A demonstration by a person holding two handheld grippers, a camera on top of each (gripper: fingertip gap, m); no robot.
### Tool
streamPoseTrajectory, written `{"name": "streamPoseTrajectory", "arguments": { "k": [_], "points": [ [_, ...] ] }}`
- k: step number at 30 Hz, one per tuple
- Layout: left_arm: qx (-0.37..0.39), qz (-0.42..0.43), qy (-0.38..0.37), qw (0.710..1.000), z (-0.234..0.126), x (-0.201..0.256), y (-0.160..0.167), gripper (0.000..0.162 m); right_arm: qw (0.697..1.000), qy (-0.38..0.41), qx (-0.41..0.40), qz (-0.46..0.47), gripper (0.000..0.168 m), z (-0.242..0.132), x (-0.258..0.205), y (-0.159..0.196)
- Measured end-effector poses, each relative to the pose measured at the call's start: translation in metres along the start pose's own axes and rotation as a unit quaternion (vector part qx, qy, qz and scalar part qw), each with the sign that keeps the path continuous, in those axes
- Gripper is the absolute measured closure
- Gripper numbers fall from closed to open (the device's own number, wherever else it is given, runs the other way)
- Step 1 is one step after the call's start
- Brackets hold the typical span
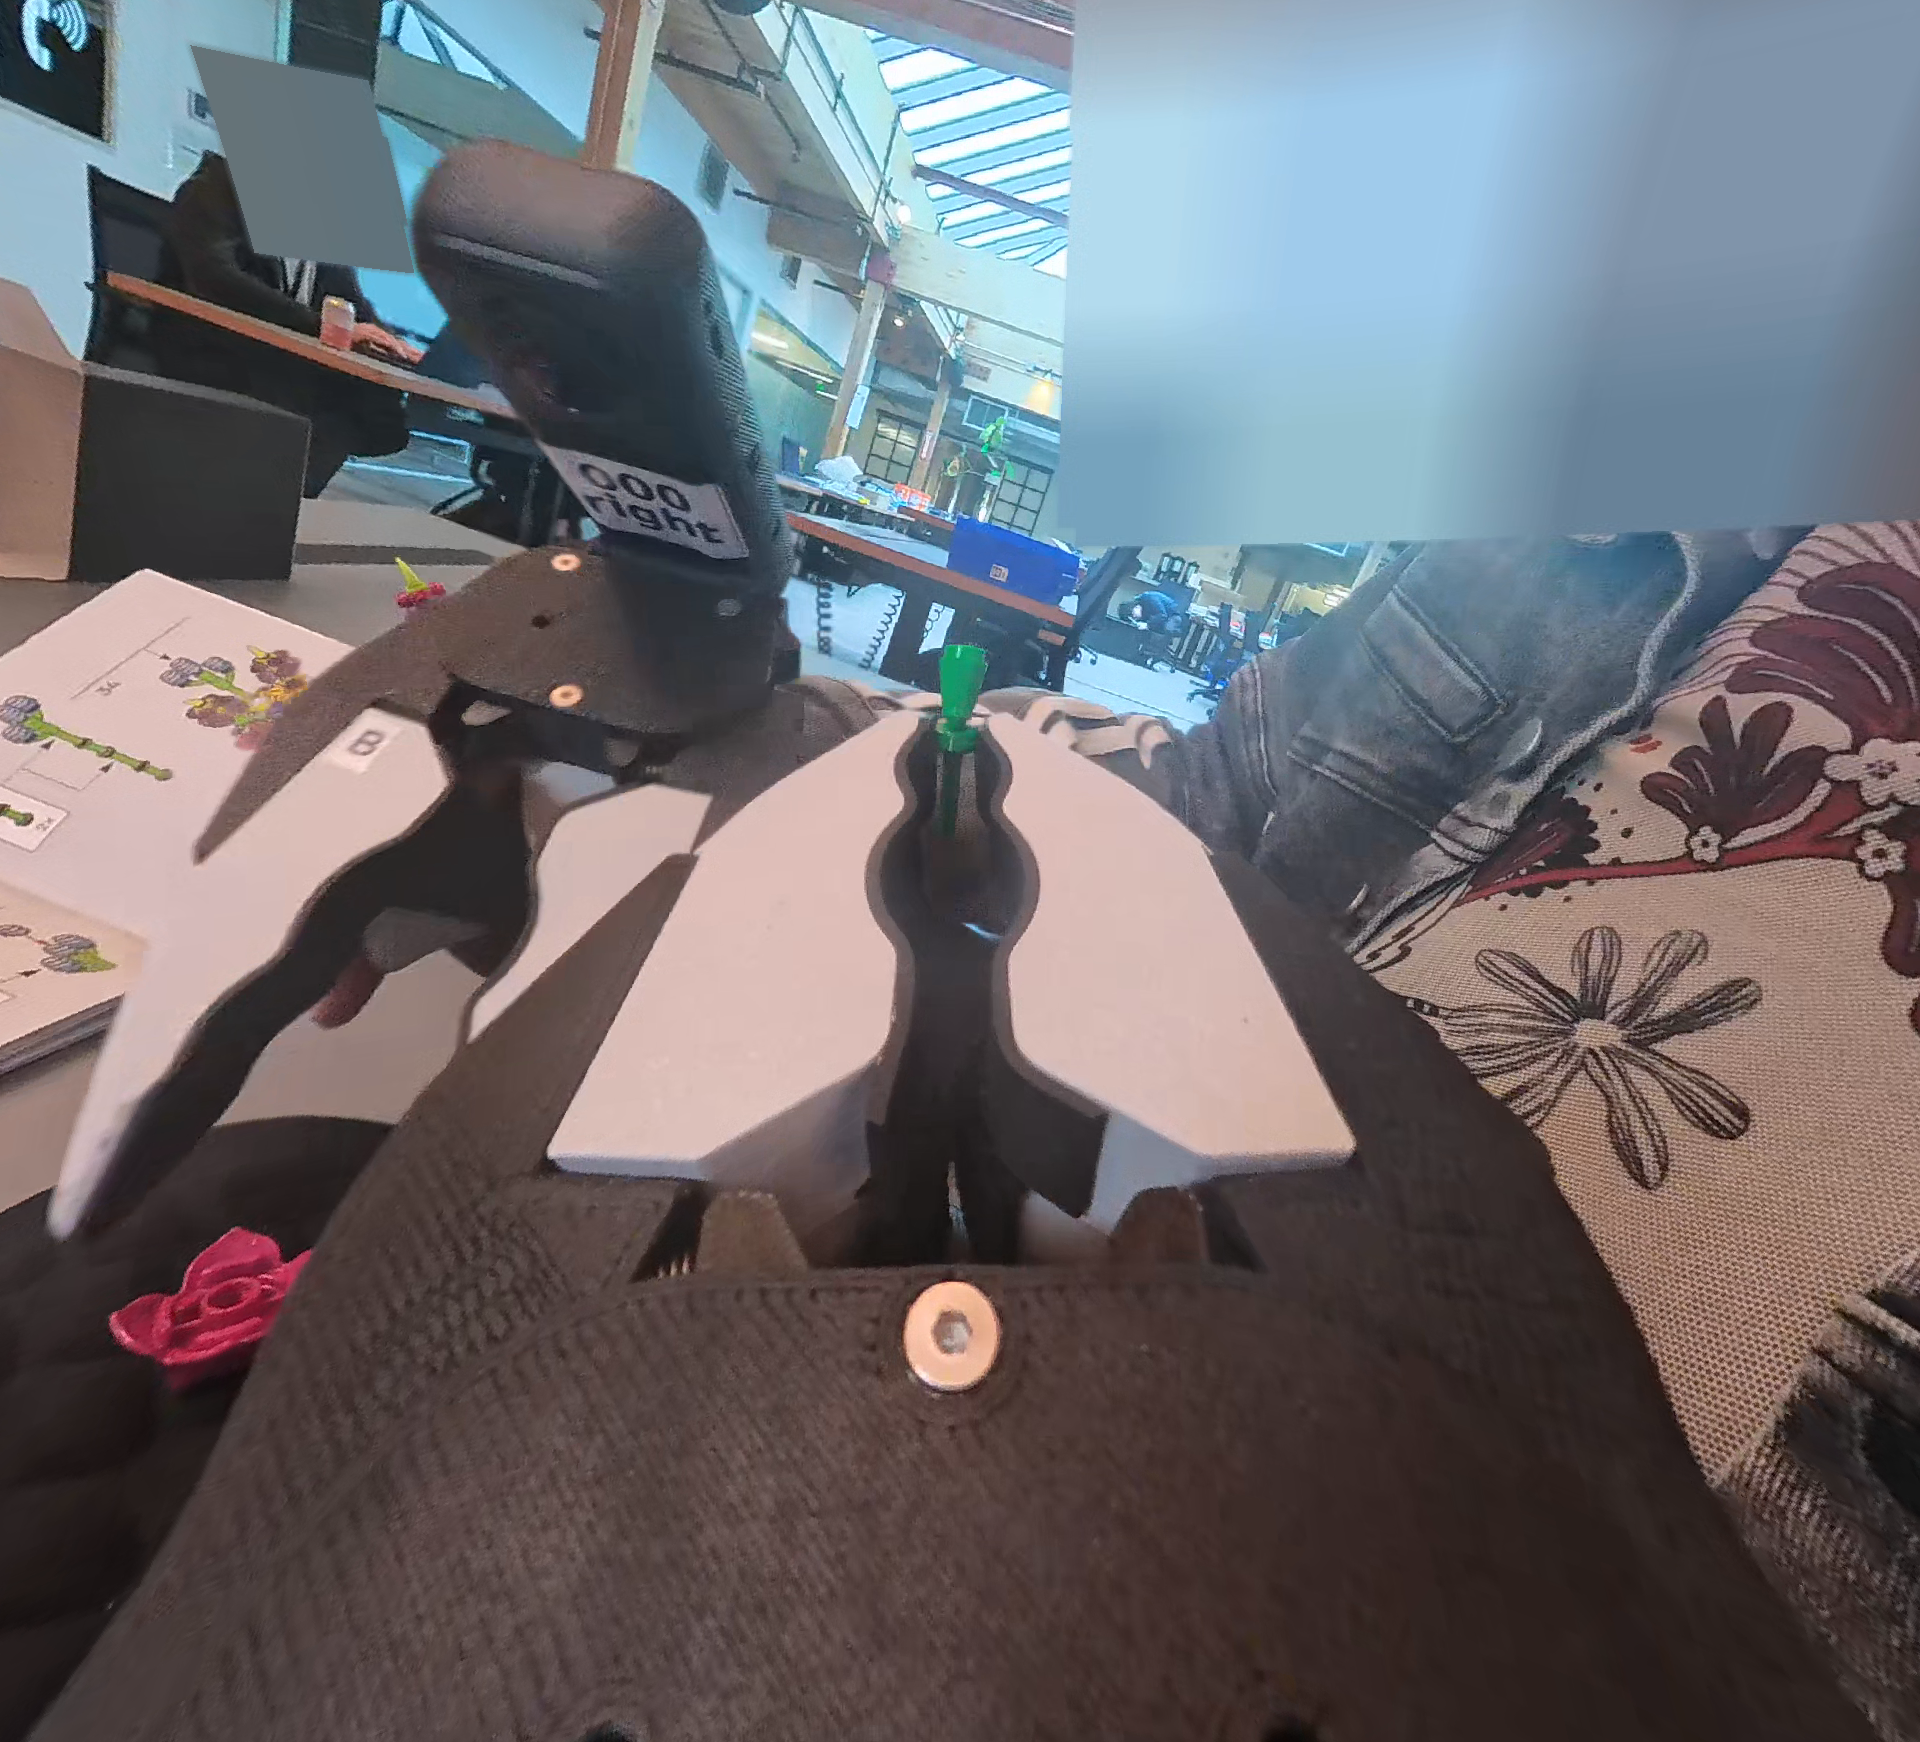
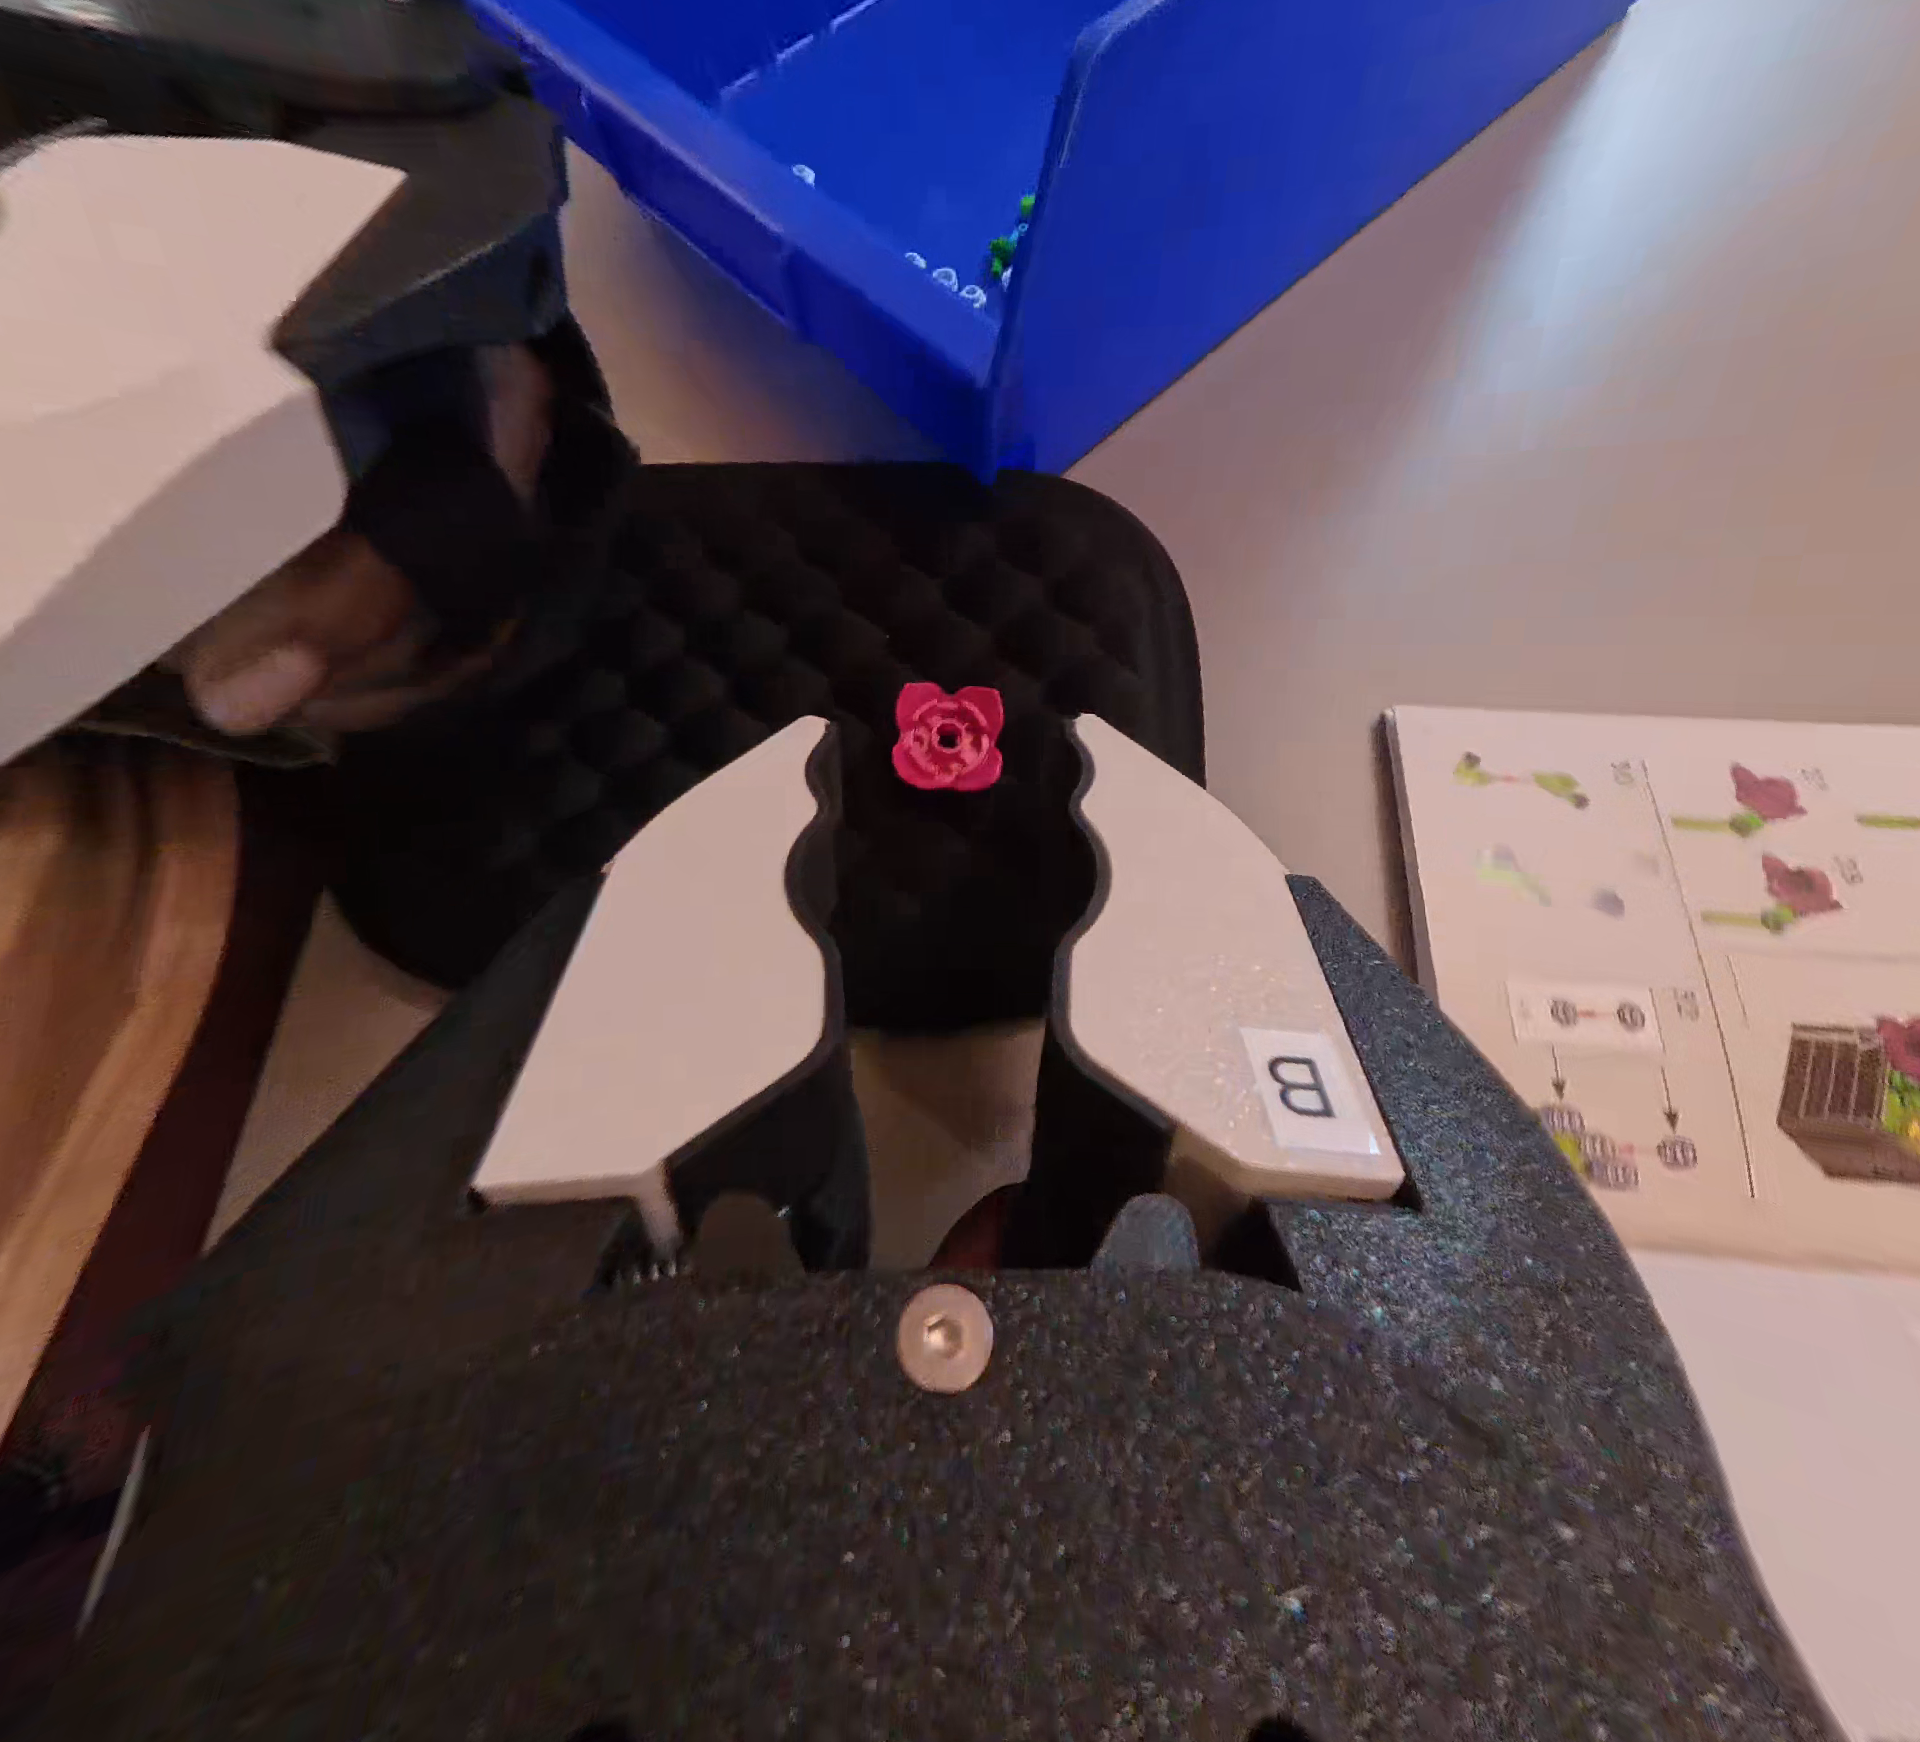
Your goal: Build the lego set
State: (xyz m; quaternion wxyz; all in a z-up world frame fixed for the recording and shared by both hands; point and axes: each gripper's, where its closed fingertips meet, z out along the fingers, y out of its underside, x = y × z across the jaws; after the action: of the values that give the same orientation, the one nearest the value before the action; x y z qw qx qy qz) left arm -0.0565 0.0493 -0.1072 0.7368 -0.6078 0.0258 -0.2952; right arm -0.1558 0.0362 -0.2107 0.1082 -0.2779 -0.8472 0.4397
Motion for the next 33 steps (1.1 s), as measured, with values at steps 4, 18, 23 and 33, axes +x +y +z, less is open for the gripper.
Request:
{"name": "streamPoseTrajectory", "arguments": {
  "k": [4, 18, 23, 33],
  "points": [
    [-0.004, -0.006, -0.006, 1.000, 0.001, -0.003, 0.001, 0.154, 1.000, 0.010, -0.018, -0.015, 0.147, 0.005, 0.001, 0.004],
    [-0.073, -0.046, -0.075, 0.993, 0.013, -0.029, 0.016, 0.154, 0.929, 0.039, 0.306, 0.204, 0.149, -0.137, -0.011, -0.010],
    [-0.138, -0.023, -0.112, 0.984, 0.022, -0.044, 0.029, 0.154, 0.894, 0.004, 0.373, 0.248, 0.148, -0.148, -0.029, -0.010],
    [-0.183, -0.035, -0.115, 0.976, 0.025, -0.049, 0.044, 0.155, 0.889, 0.008, 0.376, 0.262, 0.148, -0.139, -0.032, -0.002]
  ]
}}
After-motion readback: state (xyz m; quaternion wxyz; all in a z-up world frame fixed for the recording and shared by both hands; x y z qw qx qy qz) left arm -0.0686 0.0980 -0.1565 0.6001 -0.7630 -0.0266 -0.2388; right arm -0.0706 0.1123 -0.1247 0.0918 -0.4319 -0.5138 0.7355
